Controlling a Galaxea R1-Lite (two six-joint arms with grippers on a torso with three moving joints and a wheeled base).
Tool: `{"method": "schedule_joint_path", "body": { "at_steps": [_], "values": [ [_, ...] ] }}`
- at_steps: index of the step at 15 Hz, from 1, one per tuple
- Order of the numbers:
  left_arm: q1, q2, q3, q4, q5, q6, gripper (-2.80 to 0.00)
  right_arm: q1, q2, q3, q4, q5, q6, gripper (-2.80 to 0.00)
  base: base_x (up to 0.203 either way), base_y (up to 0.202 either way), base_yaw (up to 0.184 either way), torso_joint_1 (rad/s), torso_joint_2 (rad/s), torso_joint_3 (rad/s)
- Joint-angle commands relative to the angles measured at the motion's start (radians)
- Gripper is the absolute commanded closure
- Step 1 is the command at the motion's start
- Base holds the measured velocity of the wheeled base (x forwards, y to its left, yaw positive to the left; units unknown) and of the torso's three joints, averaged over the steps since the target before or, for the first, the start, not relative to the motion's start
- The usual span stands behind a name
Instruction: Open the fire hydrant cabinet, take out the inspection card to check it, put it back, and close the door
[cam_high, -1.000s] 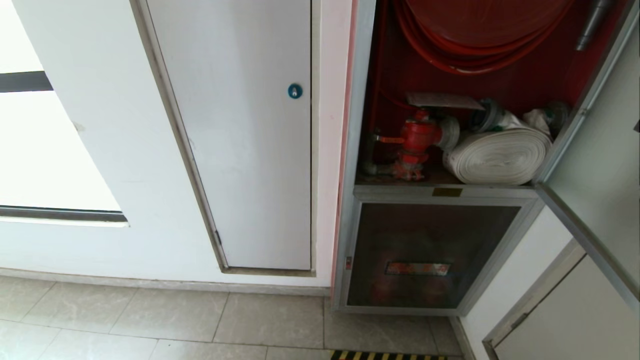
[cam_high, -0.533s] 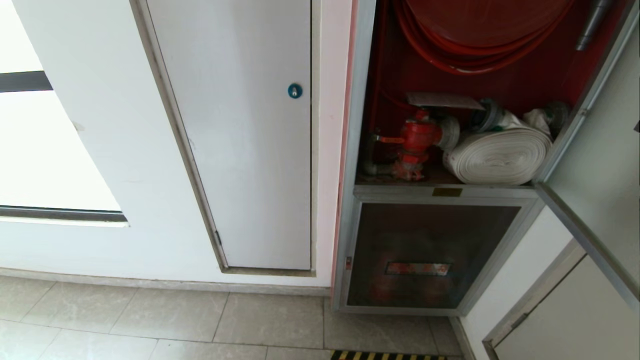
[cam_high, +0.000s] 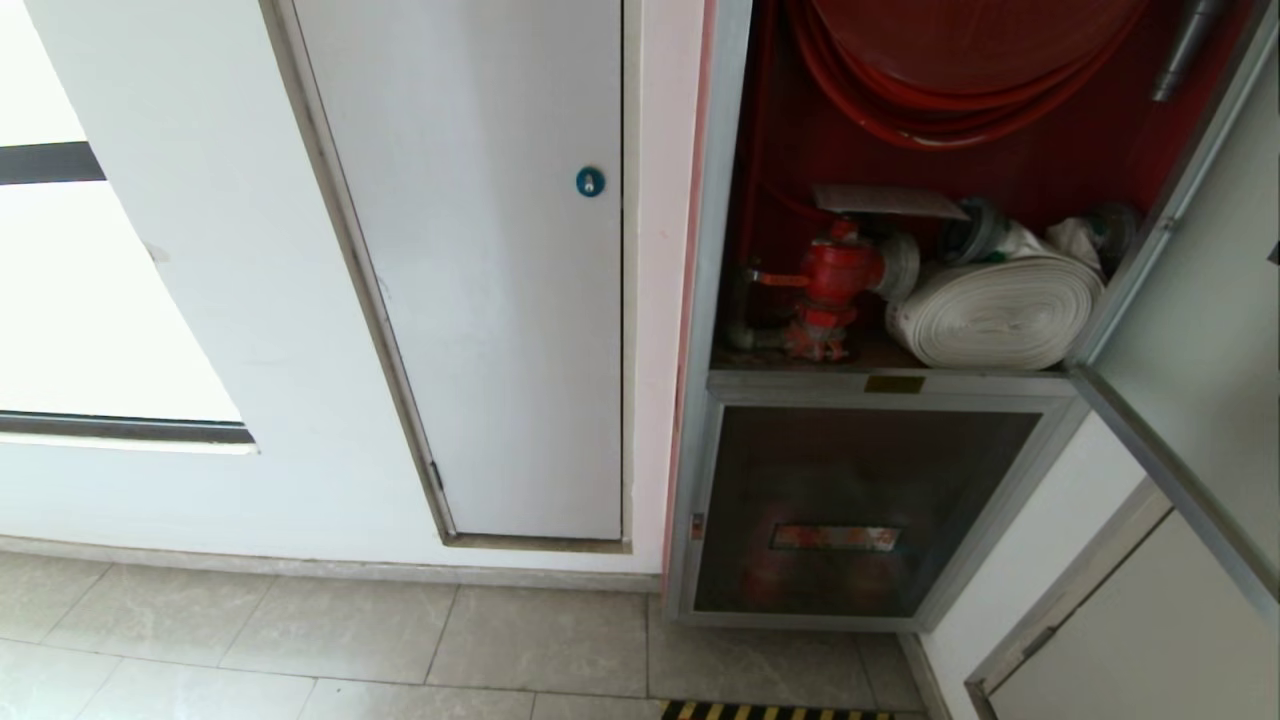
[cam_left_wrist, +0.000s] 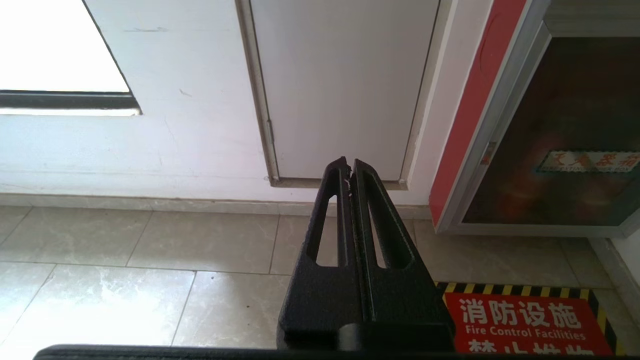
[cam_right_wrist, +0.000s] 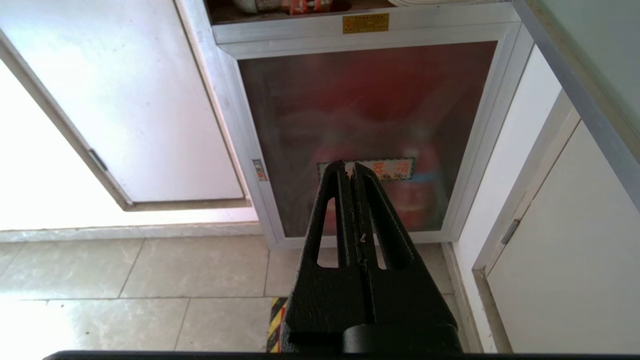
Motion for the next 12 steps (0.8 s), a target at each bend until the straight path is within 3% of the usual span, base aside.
{"method": "schedule_joint_path", "body": {
  "at_steps": [1,12],
  "values": [
    [0.000,0.001,0.000,0.000,0.000,0.000,0.00,0.000,0.000,0.000,0.000,0.000,0.001,0.00,0.000,0.000,0.000,0.000,0.00,0.000],
    [0.000,0.001,0.001,0.000,0.000,0.000,0.00,0.000,0.000,-0.020,0.003,-0.001,-0.001,0.00,0.000,0.000,0.000,0.000,0.00,0.000]
  ]
}}
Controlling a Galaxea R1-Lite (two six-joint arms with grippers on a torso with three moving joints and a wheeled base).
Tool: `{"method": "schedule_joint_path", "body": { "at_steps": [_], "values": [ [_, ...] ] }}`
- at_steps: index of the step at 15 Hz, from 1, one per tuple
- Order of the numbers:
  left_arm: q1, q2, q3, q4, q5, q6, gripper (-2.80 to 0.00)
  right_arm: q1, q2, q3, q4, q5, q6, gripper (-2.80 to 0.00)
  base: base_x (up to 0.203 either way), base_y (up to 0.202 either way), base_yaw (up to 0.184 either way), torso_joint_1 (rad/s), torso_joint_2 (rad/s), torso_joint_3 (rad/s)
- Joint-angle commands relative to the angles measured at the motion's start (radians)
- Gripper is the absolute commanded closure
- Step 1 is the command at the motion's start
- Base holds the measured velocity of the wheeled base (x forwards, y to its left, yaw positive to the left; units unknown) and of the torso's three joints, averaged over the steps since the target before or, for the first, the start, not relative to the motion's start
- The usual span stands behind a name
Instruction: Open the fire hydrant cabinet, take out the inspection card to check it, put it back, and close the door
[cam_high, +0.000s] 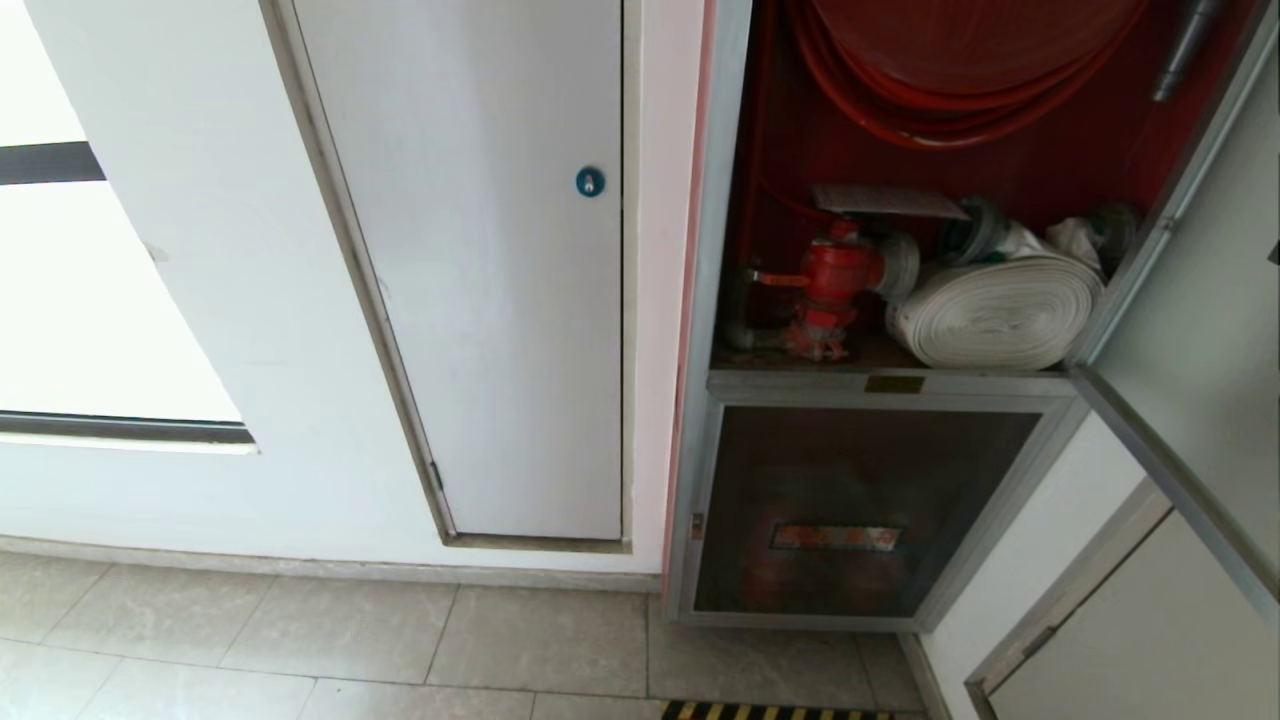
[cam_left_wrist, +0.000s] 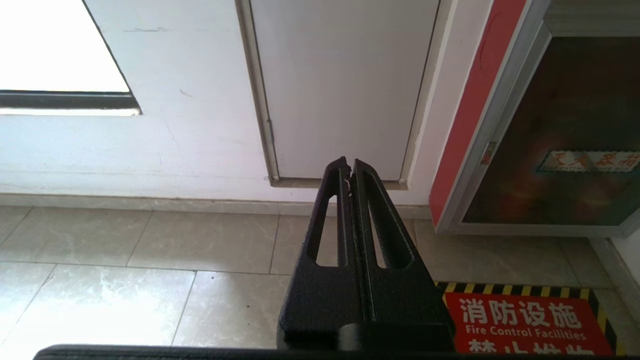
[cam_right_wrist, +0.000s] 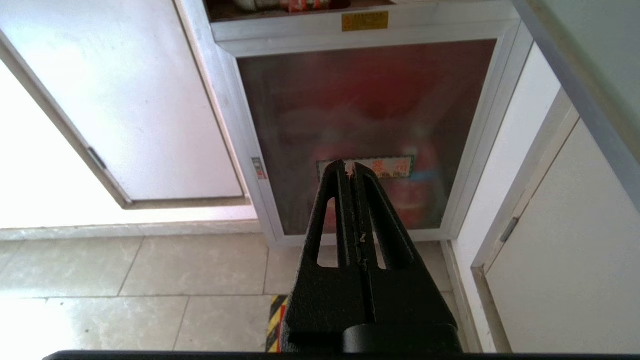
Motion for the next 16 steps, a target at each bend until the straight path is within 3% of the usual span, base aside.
{"method": "schedule_joint_path", "body": {
  "at_steps": [1,6,9,13,16],
  "values": [
    [0.000,0.000,0.000,0.000,0.000,0.000,0.00,0.001,0.001,-0.050,0.013,0.000,0.002,0.00,0.000,0.000,0.000,0.000,0.00,0.000],
    [0.000,0.000,0.000,0.000,0.000,0.000,0.00,0.001,0.086,-0.175,0.063,-0.005,0.003,0.00,0.000,0.000,0.000,0.000,0.00,0.000],
    [0.000,0.000,0.000,0.000,0.000,0.000,0.00,0.001,0.215,-0.273,0.061,-0.059,0.002,0.00,0.000,0.000,0.000,0.000,0.00,0.000],
    [0.000,0.000,0.000,0.000,0.000,0.000,0.00,-0.001,0.421,-0.409,0.043,-0.282,-0.006,0.00,0.000,0.000,0.000,0.000,0.00,0.000],
    [0.000,0.000,0.000,0.000,0.000,0.000,0.00,-0.001,0.510,-0.452,-0.048,-0.444,-0.043,0.00,0.000,0.000,0.000,0.000,0.00,0.000]
  ]
}}
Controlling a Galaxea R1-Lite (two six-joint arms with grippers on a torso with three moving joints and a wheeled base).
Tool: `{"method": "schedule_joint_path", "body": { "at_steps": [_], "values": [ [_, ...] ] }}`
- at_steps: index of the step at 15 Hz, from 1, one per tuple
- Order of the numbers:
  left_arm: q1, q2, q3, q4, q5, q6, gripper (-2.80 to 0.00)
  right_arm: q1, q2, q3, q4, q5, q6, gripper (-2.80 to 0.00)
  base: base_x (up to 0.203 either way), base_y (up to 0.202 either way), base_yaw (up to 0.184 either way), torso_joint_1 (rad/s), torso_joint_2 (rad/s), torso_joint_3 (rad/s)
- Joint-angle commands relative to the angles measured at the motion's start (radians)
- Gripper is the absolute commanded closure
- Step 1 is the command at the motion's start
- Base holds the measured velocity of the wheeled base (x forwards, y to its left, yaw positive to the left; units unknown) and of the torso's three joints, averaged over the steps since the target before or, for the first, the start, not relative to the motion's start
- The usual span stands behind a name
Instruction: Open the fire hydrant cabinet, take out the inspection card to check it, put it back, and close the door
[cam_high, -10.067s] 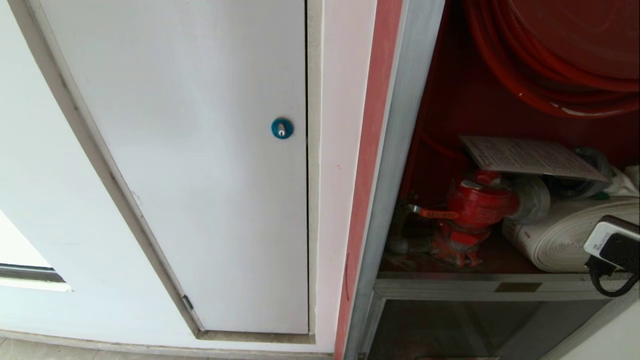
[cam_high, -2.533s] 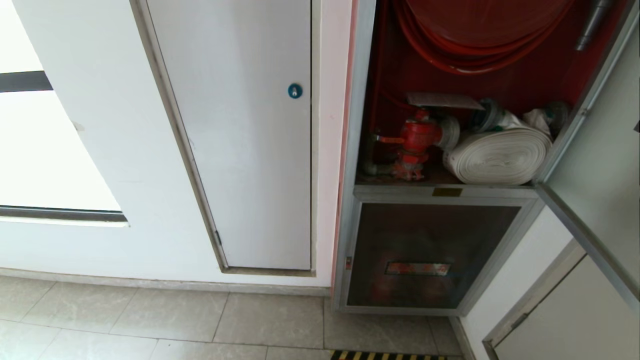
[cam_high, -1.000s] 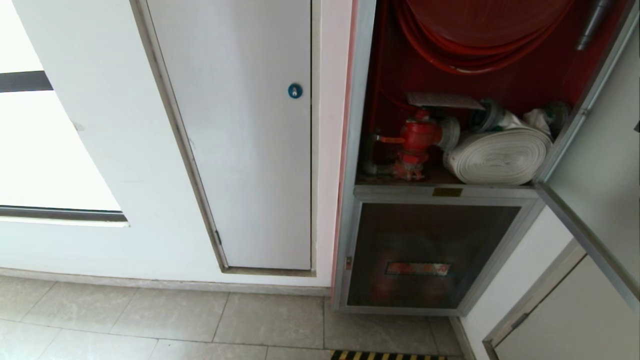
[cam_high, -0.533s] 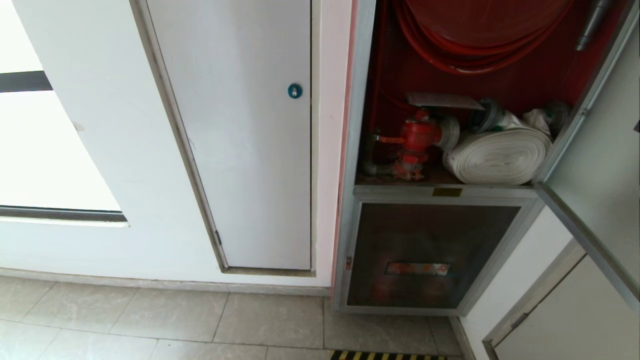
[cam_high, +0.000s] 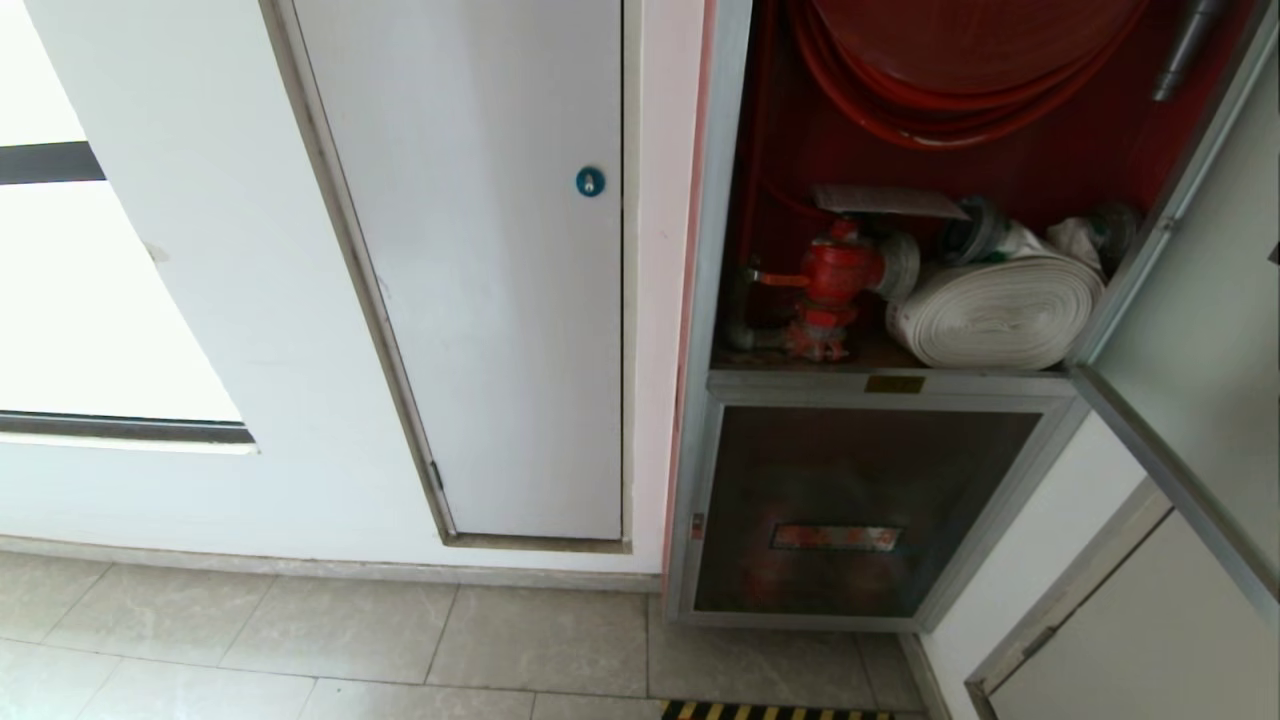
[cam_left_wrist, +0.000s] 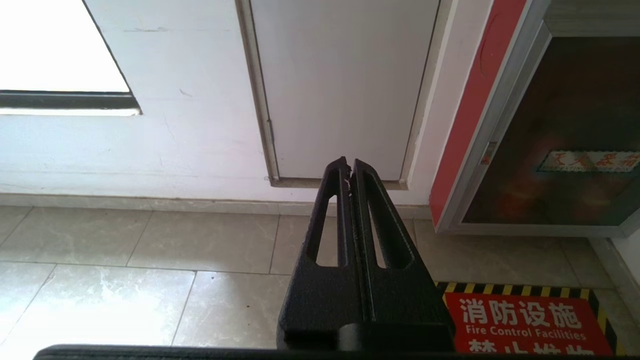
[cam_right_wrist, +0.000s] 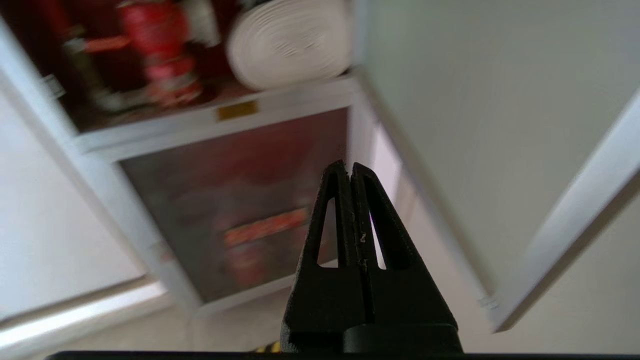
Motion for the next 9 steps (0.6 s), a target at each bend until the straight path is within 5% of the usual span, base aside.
{"method": "schedule_joint_path", "body": {
  "at_steps": [1,6,9],
  "values": [
    [0.000,0.000,0.000,0.000,0.000,0.000,0.00,0.000,0.077,-0.016,-0.046,-0.075,-0.033,0.00,0.000,0.000,0.000,0.000,0.00,0.000],
    [0.000,0.000,0.000,0.000,0.000,0.000,0.00,0.002,0.093,-0.089,-0.131,-0.377,-0.116,0.00,0.000,0.000,0.000,0.000,0.00,0.000],
    [0.000,0.000,0.000,0.000,0.000,0.000,0.00,-0.083,0.107,-0.109,-0.136,-0.409,-0.131,0.00,0.000,0.000,0.000,0.000,0.00,0.000]
  ]
}}
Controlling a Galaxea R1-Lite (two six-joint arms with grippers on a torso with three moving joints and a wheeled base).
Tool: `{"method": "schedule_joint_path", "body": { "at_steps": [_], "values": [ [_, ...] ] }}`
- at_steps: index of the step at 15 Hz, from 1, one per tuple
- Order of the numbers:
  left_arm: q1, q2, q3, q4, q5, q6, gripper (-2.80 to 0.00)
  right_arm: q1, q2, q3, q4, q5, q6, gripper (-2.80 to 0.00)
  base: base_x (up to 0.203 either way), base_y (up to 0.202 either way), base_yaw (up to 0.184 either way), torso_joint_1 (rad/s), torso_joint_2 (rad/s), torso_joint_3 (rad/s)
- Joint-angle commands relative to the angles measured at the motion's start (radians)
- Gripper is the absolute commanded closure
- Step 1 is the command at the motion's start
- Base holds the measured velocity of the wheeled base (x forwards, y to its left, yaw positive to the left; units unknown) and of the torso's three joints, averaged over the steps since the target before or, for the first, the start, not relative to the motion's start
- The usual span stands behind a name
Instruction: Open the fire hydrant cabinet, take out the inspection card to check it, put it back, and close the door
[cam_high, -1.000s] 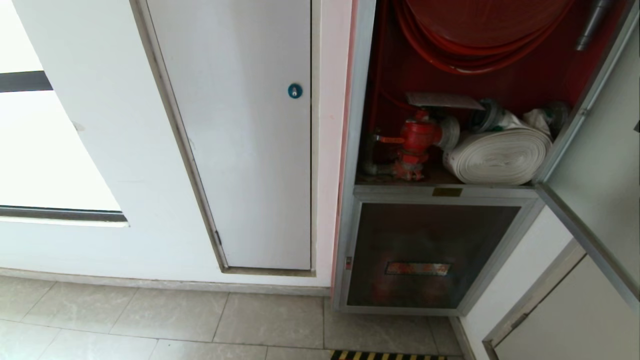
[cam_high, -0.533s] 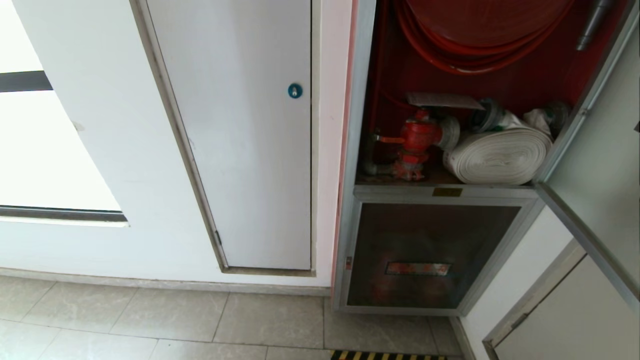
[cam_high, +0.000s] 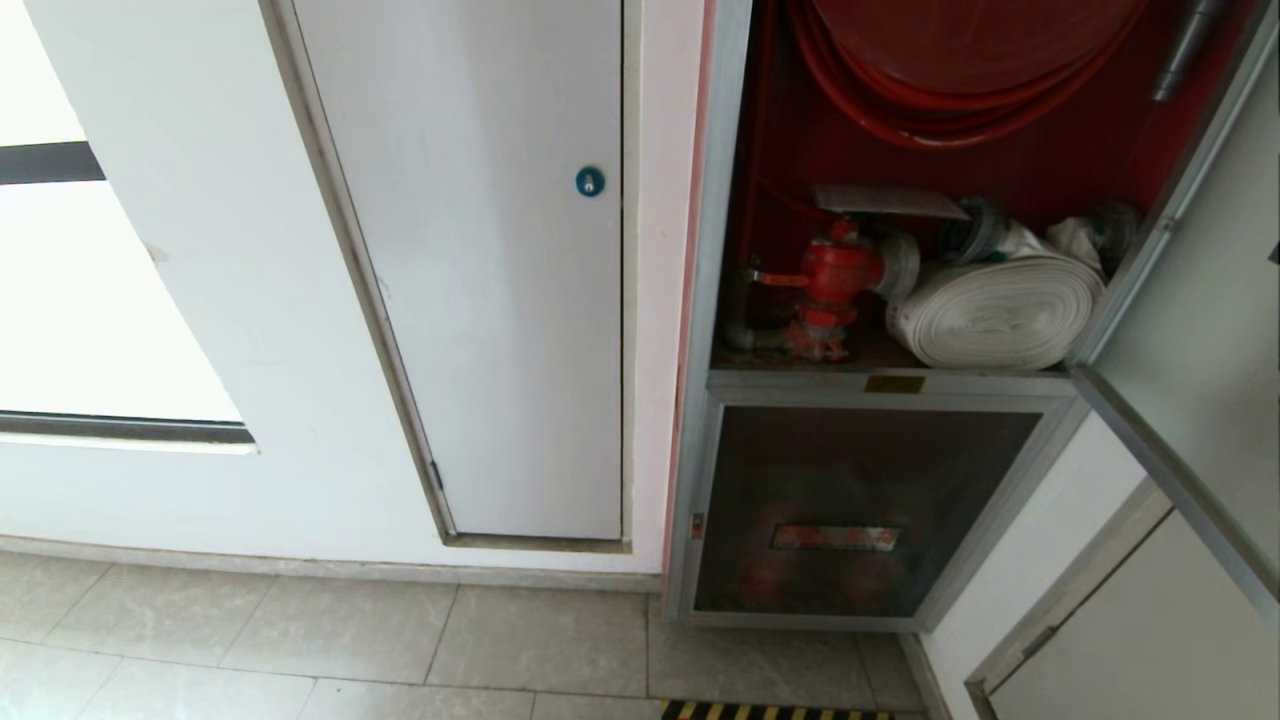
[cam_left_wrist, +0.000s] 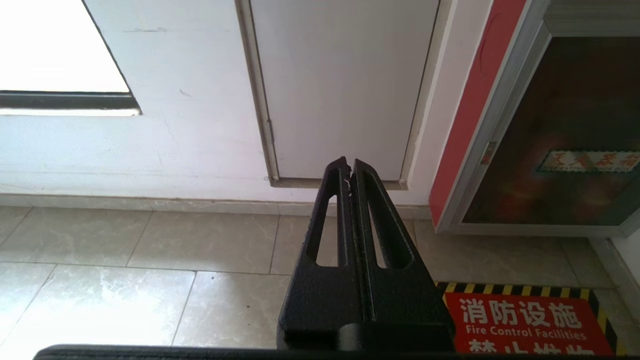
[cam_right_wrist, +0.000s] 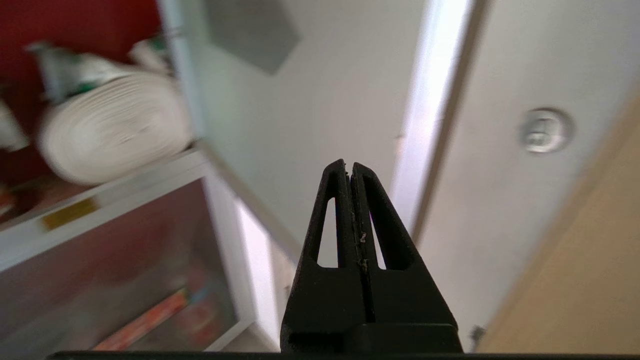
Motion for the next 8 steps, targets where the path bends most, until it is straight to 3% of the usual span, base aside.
{"method": "schedule_joint_path", "body": {
  "at_steps": [1,6,8],
  "values": [
    [0.000,0.000,0.000,0.000,0.000,0.000,0.00,-0.084,0.023,-0.009,-0.001,-0.004,-0.001,0.00,0.000,0.000,0.000,0.000,0.00,0.000],
    [0.000,0.000,0.000,0.000,0.000,0.000,0.00,-0.282,0.082,-0.035,-0.025,0.076,0.009,0.00,0.000,0.000,0.000,0.007,0.00,0.001],
    [0.000,0.000,0.000,0.000,0.000,0.000,0.00,-0.382,0.125,-0.040,-0.057,0.144,0.041,0.00,0.000,0.000,0.000,0.000,0.00,0.000]
  ]
}}
